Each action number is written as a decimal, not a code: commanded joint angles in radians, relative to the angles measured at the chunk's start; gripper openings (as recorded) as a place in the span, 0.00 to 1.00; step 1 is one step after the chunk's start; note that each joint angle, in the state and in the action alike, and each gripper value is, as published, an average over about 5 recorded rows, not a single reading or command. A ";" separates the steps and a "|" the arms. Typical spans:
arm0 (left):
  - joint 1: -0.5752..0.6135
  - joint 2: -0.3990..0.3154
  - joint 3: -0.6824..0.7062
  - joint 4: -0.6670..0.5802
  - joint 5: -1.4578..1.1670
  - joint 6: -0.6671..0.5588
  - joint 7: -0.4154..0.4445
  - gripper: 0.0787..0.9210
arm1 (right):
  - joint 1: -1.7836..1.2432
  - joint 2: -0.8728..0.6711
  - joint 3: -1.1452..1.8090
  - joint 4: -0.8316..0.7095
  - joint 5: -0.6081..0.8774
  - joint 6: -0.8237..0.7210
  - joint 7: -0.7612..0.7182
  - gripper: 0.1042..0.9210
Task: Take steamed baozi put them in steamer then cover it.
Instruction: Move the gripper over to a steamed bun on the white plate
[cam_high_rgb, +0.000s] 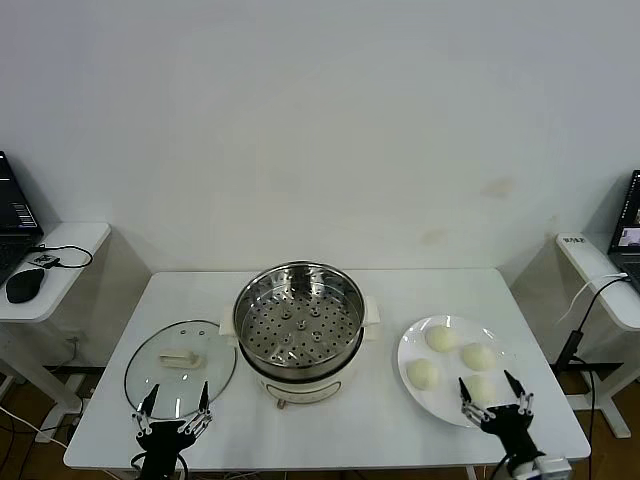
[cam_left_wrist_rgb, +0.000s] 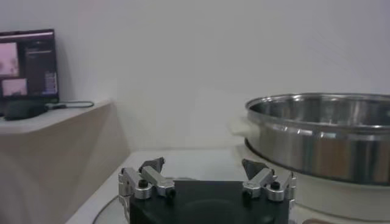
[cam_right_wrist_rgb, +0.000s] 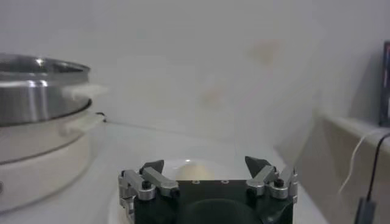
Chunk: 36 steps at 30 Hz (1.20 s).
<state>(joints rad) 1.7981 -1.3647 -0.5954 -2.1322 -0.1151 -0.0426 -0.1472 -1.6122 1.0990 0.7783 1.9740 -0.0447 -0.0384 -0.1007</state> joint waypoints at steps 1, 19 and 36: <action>-0.017 0.004 -0.002 0.001 0.016 -0.003 0.010 0.88 | 0.222 -0.273 0.028 -0.121 -0.337 -0.060 -0.110 0.88; -0.006 -0.015 -0.023 0.011 0.086 -0.004 -0.011 0.88 | 1.352 -0.639 -1.190 -0.532 -0.205 -0.059 -0.747 0.88; -0.022 -0.003 -0.054 0.058 0.061 0.000 -0.023 0.88 | 1.732 -0.503 -1.704 -0.657 -0.060 -0.138 -0.952 0.88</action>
<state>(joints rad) 1.7808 -1.3664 -0.6505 -2.0842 -0.0557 -0.0430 -0.1694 -0.1080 0.5811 -0.6730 1.3819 -0.1608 -0.1492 -0.9347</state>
